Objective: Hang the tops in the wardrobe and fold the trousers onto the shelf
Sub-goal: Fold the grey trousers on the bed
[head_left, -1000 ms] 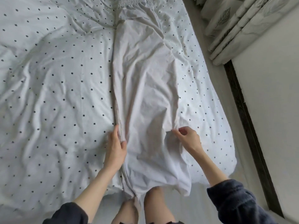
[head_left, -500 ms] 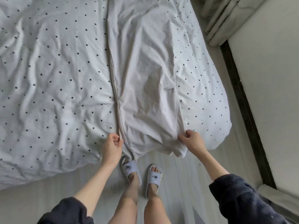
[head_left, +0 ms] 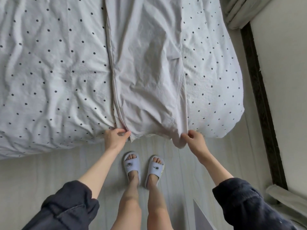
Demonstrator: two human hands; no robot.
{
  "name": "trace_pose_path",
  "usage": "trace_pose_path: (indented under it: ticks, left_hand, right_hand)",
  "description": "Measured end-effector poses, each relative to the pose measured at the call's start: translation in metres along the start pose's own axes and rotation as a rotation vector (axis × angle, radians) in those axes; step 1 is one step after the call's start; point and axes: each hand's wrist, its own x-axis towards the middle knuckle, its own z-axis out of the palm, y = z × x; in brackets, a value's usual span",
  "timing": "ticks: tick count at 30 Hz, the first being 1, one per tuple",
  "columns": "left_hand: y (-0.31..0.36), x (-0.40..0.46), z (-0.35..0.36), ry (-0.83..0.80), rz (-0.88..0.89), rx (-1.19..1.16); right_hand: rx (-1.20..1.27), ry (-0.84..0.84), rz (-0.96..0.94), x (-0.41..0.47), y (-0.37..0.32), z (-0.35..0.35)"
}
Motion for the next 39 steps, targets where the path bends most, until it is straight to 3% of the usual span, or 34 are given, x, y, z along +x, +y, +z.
trace_pose_path:
  ticks: [5, 10, 13, 17, 21, 30, 39]
  left_hand:
    - [-0.002, -0.007, 0.012, -0.001, 0.043, -0.002]
    - [-0.025, -0.013, -0.005, 0.0, 0.037, -0.085]
    - [-0.036, -0.009, -0.01, -0.024, 0.055, -0.117]
    - [-0.037, 0.009, -0.003, -0.127, 0.044, -0.301]
    - [-0.037, 0.011, 0.005, -0.104, -0.001, -0.465]
    - [-0.051, 0.0, -0.007, -0.173, 0.06, -0.263]
    - [-0.03, -0.054, -0.045, -0.242, -0.053, -0.387]
  right_hand:
    - [0.057, 0.024, -0.046, -0.008, 0.007, -0.001]
    - [-0.176, 0.017, -0.099, -0.007, 0.018, 0.003]
    - [-0.184, 0.034, -0.054, 0.005, 0.023, 0.013]
    - [-0.054, 0.091, 0.063, 0.025, 0.026, 0.024]
    - [0.095, 0.0, 0.08, 0.035, 0.025, 0.029]
    - [0.208, -0.075, 0.096, 0.027, 0.024, 0.037]
    - [0.351, -0.102, 0.289, -0.033, 0.012, 0.01]
